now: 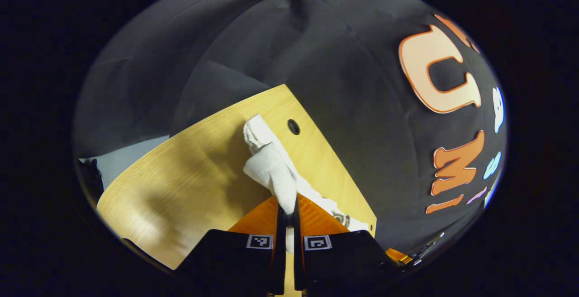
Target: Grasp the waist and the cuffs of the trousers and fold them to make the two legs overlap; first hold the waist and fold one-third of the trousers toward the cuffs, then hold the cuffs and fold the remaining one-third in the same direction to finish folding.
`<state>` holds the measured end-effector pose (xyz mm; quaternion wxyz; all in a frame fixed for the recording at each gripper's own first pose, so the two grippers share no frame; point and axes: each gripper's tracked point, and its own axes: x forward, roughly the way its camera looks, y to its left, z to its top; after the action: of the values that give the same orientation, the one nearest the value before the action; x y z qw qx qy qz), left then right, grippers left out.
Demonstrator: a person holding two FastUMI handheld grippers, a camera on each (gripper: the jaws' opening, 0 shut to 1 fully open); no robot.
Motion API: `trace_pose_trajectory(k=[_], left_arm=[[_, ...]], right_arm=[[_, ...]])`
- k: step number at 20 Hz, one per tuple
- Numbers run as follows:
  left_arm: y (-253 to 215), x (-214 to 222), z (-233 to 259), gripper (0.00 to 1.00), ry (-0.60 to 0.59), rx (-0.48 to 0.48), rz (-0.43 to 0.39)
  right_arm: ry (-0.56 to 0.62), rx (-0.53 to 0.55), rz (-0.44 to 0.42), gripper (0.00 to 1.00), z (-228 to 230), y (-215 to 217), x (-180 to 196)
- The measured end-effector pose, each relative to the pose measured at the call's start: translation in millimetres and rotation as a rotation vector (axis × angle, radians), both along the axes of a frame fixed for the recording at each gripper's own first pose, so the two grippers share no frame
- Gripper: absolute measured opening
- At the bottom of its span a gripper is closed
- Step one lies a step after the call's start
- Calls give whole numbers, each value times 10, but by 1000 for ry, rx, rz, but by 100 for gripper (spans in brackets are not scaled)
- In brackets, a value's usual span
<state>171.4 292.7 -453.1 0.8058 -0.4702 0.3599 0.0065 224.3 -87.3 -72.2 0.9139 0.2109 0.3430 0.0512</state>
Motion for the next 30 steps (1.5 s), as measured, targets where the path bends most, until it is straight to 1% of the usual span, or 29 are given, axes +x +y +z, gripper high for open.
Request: trace_pose_trajectory(k=[6,11,14,19,23,27,30], left_arm=[[-377,141,479,12,-108,51,-80],[-738,188,864,12,-177,61,-139],[-1161,254,1096,11,-198,64,-164],[-1739,361,1293,12,-221,83,-196],[-2217,446,1347,11,-229,101,-225],[-2798,521,1204,11,-193,95,-265],[-3262,515,1109,12,-175,102,-308]], right_arm=[[-47,-65,3,98,125,-432,-35],[-80,-67,-4,98,209,-755,-122],[-100,-68,-12,98,254,-1010,-206],[-123,-62,-25,98,294,-1336,-202],[-128,-55,-17,98,261,-1538,-288],[-114,-68,14,99,141,-1700,-331],[-110,-64,19,98,95,-1871,-369]])
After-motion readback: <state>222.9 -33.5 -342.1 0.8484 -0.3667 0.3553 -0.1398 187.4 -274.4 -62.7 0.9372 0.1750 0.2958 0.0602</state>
